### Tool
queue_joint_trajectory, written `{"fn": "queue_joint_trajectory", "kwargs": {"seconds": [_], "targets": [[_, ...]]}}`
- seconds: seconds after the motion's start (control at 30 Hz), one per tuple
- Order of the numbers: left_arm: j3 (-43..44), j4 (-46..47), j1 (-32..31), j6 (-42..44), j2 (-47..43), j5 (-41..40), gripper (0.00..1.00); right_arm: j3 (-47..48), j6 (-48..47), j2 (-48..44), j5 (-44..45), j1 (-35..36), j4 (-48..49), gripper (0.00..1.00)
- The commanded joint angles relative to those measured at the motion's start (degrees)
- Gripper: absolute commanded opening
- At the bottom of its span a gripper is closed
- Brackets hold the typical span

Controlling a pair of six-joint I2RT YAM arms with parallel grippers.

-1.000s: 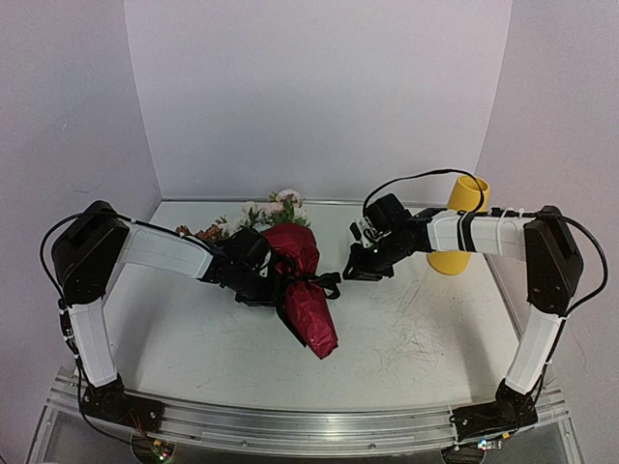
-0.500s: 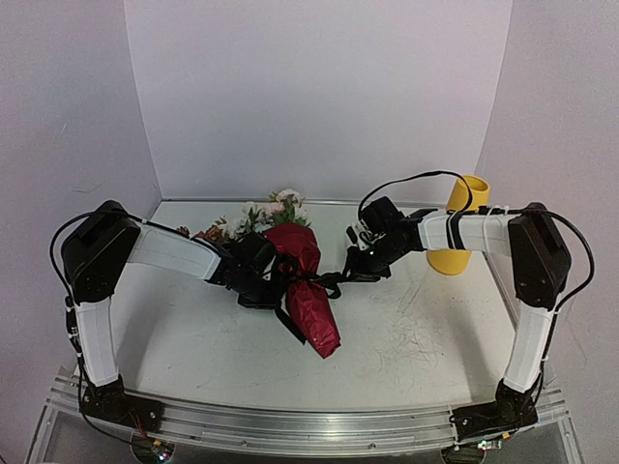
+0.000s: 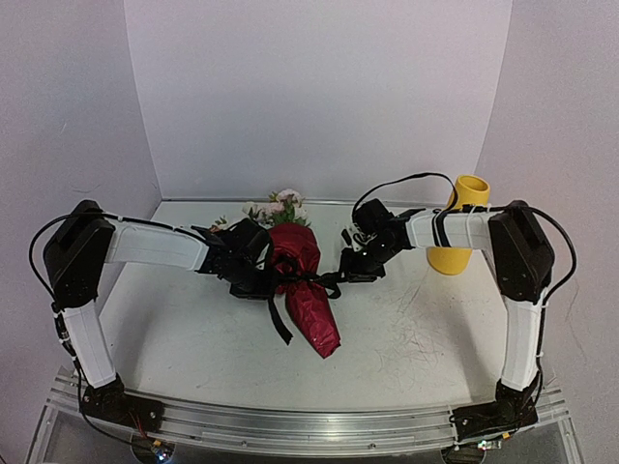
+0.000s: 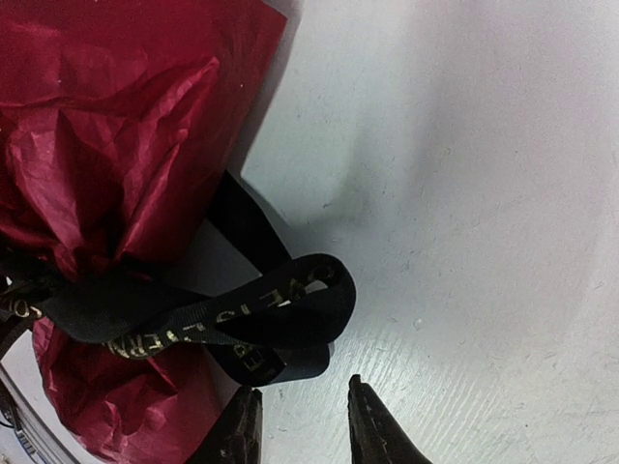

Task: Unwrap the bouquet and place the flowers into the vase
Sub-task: Adjust the fake flower at the center of the board.

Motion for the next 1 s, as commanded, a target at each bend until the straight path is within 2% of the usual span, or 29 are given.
{"fn": "queue_joint_trajectory", "kwargs": {"seconds": [0.0,0.1,0.17,0.53,0.83,0.97], "targets": [[3.4,-2.4,-0.2,1.1,-2.2,-1.3,0.01,2.8,-0.6,2.1,0.4,0.0,-3.6,0.34],[4.3,-3.1,-0.2,1.3,-2.5,-1.8,0.01,3.1,-0.7,2.8,1.0,0.0,-3.6,0.44],[4.9,-3.6,-0.2,1.6,-2.8,-2.2,0.0,3.6,-0.8,3.3,1.6,0.0,-3.7,0.48],[6.0,-5.3,-0.2,2.6,-4.3,-2.7,0.0,8.0,-1.0,4.1,6.4,-0.4,-5.4,0.45],[11.7,-8.2,-0.2,1.9,-4.6,-2.4,0.0,10.5,-0.8,7.4,6.4,-0.9,-6.8,0.47],[12.4,-8.2,-0.2,1.6,-4.6,-2.3,0.0,7.7,-2.6,4.4,7.4,-1.2,-7.5,0.48]]}}
